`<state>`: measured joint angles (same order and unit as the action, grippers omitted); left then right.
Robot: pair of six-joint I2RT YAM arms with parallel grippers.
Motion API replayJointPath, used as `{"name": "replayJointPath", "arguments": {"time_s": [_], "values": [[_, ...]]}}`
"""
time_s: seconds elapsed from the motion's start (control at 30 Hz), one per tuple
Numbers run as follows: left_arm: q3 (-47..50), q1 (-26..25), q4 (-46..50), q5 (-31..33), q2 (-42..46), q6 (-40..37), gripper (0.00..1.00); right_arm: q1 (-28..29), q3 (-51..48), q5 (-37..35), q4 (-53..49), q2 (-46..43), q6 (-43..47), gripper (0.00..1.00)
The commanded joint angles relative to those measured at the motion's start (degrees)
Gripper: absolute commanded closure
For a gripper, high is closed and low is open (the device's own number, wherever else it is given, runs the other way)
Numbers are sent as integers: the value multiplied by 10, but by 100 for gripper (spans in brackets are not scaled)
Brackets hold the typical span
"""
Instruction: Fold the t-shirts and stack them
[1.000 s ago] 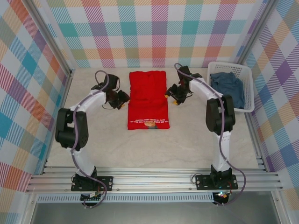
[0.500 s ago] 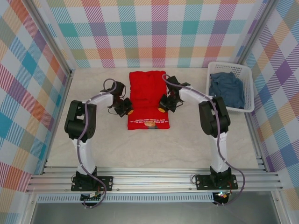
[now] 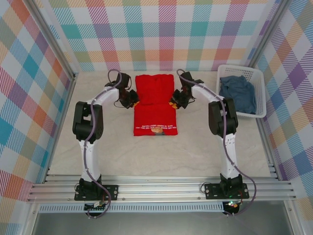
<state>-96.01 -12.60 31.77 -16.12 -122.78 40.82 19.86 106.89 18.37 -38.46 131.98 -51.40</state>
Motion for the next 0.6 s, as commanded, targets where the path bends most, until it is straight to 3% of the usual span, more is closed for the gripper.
{"name": "replayJointPath", "arguments": {"time_s": [0.0,0.07,0.13,0.33,0.57], "values": [[49,2,45,36,80,-21,71,6,-68,-3,-2,-78,5,71],[128,1,43,37,144,-6,62,7,-156,-4,28,-139,1,63],[232,-2,20,-1,205,24,58,10,-243,5,52,-199,-4,55],[425,-24,-56,-77,304,133,45,44,-377,22,65,-285,-3,41],[470,-40,-154,-96,277,202,41,50,-388,28,72,-238,7,44]]}}
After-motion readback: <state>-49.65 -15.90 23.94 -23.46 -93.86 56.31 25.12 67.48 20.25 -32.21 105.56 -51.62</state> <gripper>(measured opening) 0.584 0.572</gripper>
